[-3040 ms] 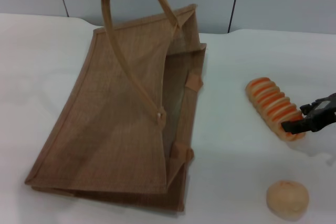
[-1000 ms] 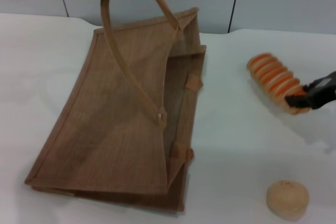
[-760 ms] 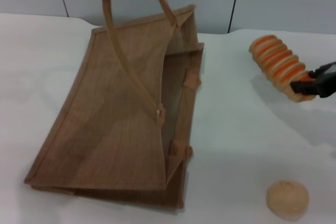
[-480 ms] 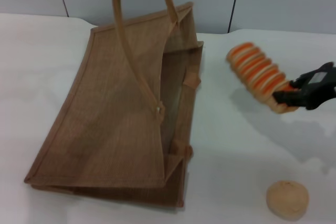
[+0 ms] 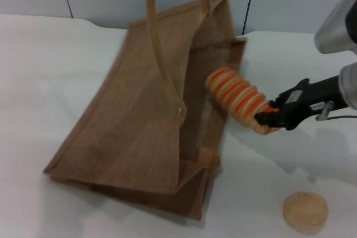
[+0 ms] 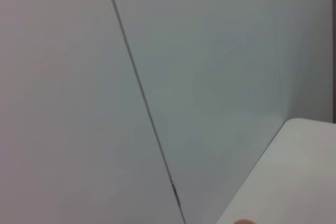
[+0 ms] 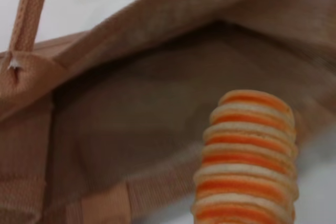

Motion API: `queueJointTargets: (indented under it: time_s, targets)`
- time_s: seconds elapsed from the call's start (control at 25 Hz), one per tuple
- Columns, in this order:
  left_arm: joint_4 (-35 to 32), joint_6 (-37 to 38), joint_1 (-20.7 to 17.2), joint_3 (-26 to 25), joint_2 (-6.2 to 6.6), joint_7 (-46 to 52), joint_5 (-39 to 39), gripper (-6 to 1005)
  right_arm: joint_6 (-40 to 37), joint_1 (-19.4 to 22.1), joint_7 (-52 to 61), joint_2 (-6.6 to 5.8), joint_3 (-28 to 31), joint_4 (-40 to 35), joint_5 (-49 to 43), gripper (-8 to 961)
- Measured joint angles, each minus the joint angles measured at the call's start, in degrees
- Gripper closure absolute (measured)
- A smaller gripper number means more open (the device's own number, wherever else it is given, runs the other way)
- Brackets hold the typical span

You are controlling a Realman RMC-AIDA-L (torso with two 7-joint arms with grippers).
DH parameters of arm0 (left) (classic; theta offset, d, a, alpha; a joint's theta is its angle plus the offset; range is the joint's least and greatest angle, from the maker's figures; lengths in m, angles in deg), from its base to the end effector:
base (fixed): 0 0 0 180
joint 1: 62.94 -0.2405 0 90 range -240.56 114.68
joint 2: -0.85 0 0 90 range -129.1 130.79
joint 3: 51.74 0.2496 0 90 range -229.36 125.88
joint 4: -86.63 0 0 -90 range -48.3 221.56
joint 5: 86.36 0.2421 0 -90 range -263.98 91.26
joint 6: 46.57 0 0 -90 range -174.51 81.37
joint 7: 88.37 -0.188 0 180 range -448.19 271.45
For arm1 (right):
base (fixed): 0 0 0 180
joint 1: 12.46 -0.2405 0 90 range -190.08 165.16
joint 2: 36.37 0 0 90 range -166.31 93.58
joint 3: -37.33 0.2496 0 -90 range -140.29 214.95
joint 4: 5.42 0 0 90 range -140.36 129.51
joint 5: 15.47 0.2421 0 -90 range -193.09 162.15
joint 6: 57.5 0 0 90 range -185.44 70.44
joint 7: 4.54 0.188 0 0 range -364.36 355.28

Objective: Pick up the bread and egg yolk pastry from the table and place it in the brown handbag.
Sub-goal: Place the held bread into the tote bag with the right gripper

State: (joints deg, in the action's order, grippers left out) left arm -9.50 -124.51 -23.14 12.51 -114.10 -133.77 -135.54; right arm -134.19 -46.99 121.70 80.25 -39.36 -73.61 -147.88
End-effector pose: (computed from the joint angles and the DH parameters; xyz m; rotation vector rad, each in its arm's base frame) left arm -0.0294 0.4462 0.0991 -2.4278 -0.2616 -0.2554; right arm 0.1779 0.4190 -0.0426 -2.7444 0.6260 -0.1539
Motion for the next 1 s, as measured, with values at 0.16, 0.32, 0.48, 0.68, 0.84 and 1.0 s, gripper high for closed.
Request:
queueJointTargets:
  time_s: [0.16,0.32,0.48,0.68,0.84,1.0]
  targets:
    - [0.0,0.0,0.3,0.0,-0.07,0.0,-1.1,888,1.6,-0.7,-0.3,-0.13,-1.8,1.6,3.3,652]
    - [0.0,0.0,0.7,0.1,-0.18,0.0,-1.7,888,3.0,-1.9,-0.5,-0.12,-2.9,2.9,4.7,666]
    - [0.0,0.0,1.3,0.1,-0.5,0.0,-1.7,888,4.9,-3.7,-0.5,-0.17,-5.7,4.2,7.1,677]
    - [0.0,0.0,2.0,1.0,-0.63,0.0,-1.8,888,8.1,-6.2,-0.5,-0.1,-8.2,8.0,9.5,679]
    - [0.0,0.1,2.5,1.5,-0.66,0.0,-1.8,888,9.5,-7.4,-1.4,-0.19,-8.6,10.4,11.3,681]
    - [0.0,0.4,3.2,1.5,-0.93,0.0,-1.8,888,10.9,-9.1,-2.5,-0.11,-8.8,13.2,12.5,691]
